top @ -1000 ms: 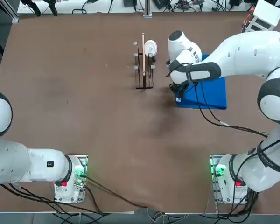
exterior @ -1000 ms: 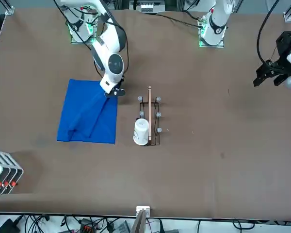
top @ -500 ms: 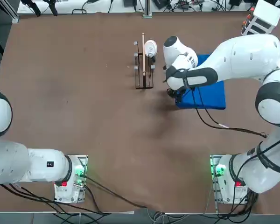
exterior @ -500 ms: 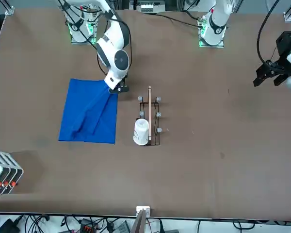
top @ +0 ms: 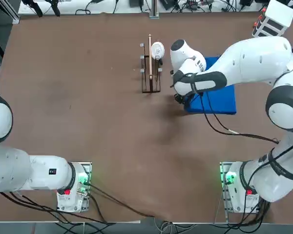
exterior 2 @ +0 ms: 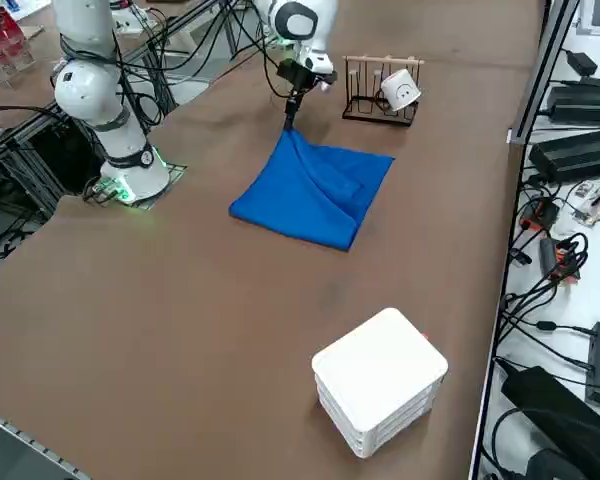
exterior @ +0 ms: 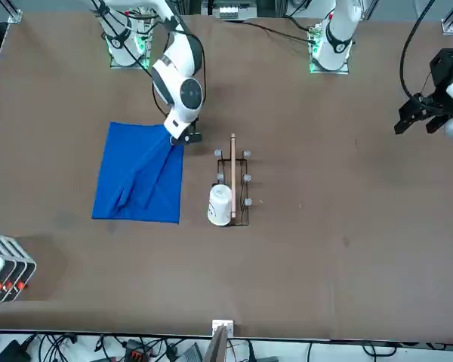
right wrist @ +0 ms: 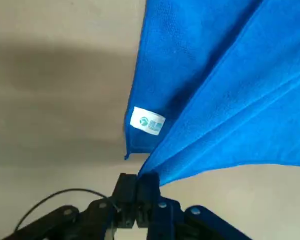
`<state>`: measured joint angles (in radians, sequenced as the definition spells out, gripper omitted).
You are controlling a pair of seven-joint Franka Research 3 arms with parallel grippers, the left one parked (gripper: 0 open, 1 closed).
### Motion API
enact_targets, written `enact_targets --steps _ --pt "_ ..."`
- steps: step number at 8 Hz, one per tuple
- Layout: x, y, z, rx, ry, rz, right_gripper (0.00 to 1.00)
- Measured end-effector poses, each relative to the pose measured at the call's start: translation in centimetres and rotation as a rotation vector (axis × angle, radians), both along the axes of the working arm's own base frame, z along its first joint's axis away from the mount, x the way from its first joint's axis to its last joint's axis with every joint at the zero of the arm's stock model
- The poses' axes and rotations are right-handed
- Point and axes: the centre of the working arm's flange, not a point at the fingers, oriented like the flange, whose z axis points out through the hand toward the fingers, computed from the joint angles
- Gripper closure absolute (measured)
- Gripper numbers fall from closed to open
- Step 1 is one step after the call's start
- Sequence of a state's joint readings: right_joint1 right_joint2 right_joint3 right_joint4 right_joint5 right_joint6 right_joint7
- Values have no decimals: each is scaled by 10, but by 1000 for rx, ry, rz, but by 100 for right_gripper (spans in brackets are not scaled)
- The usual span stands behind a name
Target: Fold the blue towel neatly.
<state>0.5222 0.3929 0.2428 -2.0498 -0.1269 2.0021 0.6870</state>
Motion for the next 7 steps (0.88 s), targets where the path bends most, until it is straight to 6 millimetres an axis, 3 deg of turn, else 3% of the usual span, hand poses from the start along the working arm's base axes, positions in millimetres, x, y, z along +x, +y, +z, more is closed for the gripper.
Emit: enact_targets --steps 7 --pt "-3 8 -10 2 3 7 97"
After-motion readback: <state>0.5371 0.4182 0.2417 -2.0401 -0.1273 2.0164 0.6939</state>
